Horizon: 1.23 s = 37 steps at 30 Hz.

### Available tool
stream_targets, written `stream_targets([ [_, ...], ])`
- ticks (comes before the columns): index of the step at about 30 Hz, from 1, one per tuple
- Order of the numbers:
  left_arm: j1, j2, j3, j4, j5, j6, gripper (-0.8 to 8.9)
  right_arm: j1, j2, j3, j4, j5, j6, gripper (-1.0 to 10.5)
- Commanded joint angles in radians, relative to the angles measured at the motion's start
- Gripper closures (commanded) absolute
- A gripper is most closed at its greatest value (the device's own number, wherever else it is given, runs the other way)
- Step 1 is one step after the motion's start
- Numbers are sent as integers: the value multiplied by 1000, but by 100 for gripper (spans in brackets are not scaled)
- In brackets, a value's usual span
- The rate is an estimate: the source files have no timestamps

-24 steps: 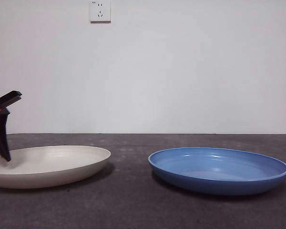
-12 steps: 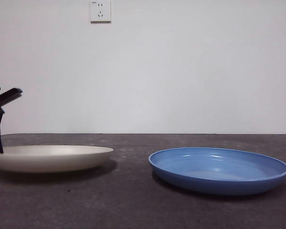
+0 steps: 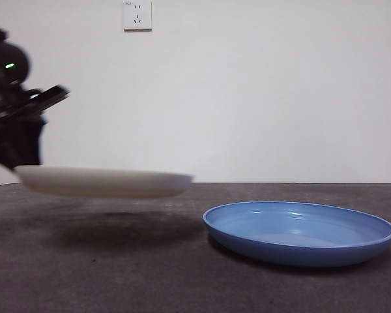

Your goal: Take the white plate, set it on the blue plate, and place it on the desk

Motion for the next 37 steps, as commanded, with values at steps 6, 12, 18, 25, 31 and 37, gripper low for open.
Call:
stream_targets([
  [6,-214,1,96,34,9,-84,802,3,-6,145,-136,84,-85,358],
  [12,-340,40,195,61,-20,-141,802,3,-18,223,-203,108,-109,358],
  [18,-418,156,342,25,-22,-152,802,3,-30,262,-261,99,-108,358],
  [25,-479,306,477,22,-26,-146,802,3,-69,270,-315,100,-111,358],
  [31,-501,391,534,-9,-26,-130,802,3,-89,274,-321,100,-111,358],
  [37,-509,441,534,-7,-26,-125,802,3,-89,275,-326,100,-111,358],
])
